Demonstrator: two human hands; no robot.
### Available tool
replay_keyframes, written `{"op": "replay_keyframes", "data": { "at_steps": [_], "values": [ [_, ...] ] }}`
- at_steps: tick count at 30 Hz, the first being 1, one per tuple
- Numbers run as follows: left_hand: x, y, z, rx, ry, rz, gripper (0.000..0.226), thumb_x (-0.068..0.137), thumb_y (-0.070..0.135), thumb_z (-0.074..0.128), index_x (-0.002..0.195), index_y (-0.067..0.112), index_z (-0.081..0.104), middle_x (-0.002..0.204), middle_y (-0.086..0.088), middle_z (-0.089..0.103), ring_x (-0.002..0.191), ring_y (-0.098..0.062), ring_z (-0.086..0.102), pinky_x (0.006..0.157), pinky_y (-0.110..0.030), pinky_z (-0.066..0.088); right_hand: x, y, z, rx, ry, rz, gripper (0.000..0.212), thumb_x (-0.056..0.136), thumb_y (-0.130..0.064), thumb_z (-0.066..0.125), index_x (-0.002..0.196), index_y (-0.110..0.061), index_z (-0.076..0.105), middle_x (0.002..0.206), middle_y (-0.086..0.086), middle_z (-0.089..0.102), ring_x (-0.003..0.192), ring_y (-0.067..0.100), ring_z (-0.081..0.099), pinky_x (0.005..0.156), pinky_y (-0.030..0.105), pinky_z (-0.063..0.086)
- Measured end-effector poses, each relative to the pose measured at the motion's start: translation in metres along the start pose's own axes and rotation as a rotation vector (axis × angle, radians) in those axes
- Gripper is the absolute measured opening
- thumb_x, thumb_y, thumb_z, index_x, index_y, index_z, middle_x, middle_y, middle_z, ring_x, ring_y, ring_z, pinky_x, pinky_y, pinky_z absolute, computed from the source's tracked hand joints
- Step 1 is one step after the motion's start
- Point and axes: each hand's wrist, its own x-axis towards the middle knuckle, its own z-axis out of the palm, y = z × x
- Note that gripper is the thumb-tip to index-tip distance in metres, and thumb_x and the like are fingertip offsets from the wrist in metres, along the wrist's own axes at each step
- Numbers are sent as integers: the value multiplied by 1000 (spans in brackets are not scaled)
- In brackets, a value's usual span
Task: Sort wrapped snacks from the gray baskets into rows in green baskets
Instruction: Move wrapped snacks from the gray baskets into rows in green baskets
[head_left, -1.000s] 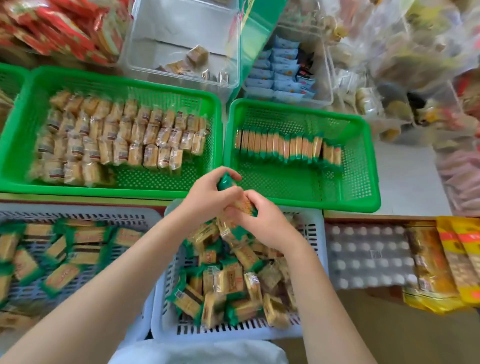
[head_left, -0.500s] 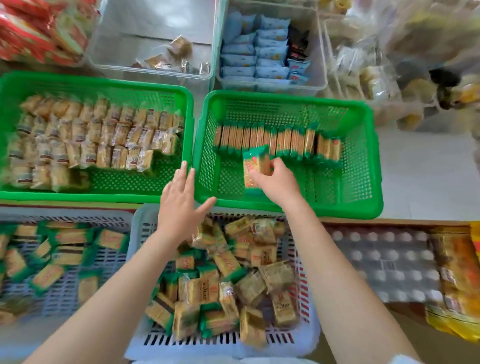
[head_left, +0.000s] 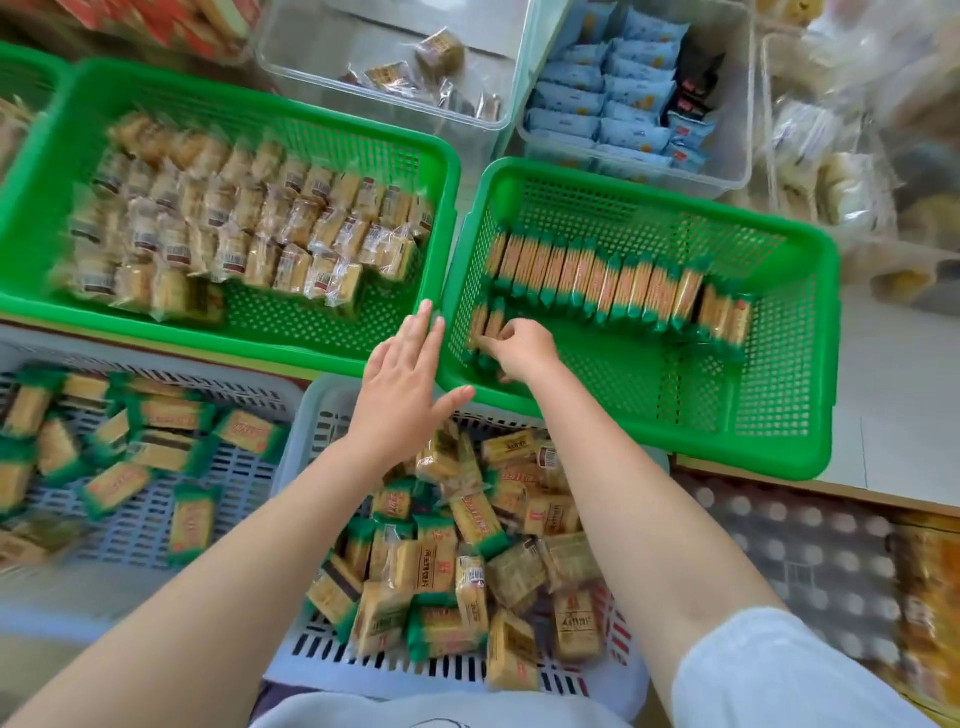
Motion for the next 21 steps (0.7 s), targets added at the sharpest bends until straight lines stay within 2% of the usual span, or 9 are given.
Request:
{"op": "replay_keyframes", "data": {
  "at_steps": [4, 6, 8, 11, 13, 14, 16, 19, 21],
  "values": [
    [0, -1, -2, -17, -18, 10, 87, 98, 65, 35, 161, 20, -5, 165, 3, -24, 154, -14, -12, 122, -34, -3, -16, -2, -11, -6, 34, -33, 39, 93, -46, 64, 106, -10, 62, 99, 5, 66, 88, 26, 69, 81, 41, 57],
    [-1, -2, -10, -67, -44, 29, 86, 99, 60, 42, 161, 20, -2, 166, 4, -22, 154, -16, -9, 123, -36, 0, -43, 0, -21, 112, 122, -114, 32, 94, -42, 63, 102, -11, 63, 98, 4, 68, 86, 24, 67, 74, 37, 54],
    [-3, -4, -21, -102, -84, 42, 81, 100, 49, 50, 161, 19, 5, 167, 4, -17, 155, -18, -2, 123, -39, 6, -84, 9, -28, 257, 170, -177, 23, 96, -35, 62, 97, -11, 63, 91, 2, 68, 75, 17, 66, 62, 29, 50],
    [-23, -6, -30, -140, -17, 49, 60, 101, 32, 56, 154, 13, 35, 167, -6, 11, 154, -25, 11, 123, -43, 15, -137, 42, -21, 392, 149, -167, 17, 99, -26, 59, 94, -10, 64, 85, 5, 70, 65, 13, 64, 57, 28, 52],
    [-53, -3, -24, -215, 158, 103, 36, 97, 20, 60, 131, 8, 60, 149, -16, 44, 141, -34, 36, 114, -47, 30, -158, 76, 0, 427, 100, -58, 14, 99, -23, 58, 92, -12, 64, 84, 5, 71, 66, 15, 65, 62, 34, 56],
    [-69, -2, -17, -245, 189, 129, 27, 96, 17, 61, 120, 7, 66, 135, -16, 55, 129, -35, 47, 105, -46, 38, -164, 93, 13, 411, 72, 17, 14, 99, -23, 58, 92, -13, 64, 84, 5, 71, 67, 17, 67, 67, 38, 58],
    [-96, -4, 3, -261, 56, 117, 20, 96, 19, 59, 112, 10, 69, 118, -8, 62, 113, -28, 55, 93, -41, 46, -173, 127, 43, 306, -1, 160, 14, 97, -27, 59, 95, -14, 65, 90, 4, 71, 77, 19, 69, 77, 41, 58],
    [-122, -18, 34, -134, -258, 28, 31, 98, 33, 57, 125, 19, 65, 129, -1, 59, 118, -20, 54, 95, -38, 49, -185, 155, 81, 234, -87, 233, 19, 97, -28, 60, 113, -19, 64, 112, 6, 67, 91, 19, 63, 79, 35, 53],
    [-130, -30, 46, -67, -405, 11, 43, 96, 40, 60, 135, 21, 58, 136, -2, 57, 122, -21, 53, 99, -38, 49, -189, 158, 99, 123, -115, 208, 40, 99, -32, 57, 138, -25, 55, 140, 11, 52, 115, 26, 58, 92, 36, 48]
  ]
}}
